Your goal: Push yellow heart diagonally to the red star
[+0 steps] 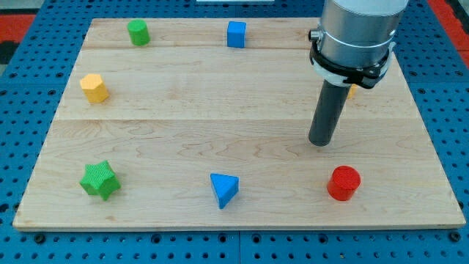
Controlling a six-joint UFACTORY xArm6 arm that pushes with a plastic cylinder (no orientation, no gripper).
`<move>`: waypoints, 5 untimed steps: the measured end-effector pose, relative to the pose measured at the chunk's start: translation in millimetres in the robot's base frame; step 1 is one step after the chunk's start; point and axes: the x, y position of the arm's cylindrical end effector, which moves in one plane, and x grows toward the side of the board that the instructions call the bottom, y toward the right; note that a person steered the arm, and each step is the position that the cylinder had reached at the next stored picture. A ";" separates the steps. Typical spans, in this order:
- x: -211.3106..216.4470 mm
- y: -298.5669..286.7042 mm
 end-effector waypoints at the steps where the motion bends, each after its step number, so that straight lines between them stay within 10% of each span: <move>1: 0.0 11.5; 5: -55.5 154.0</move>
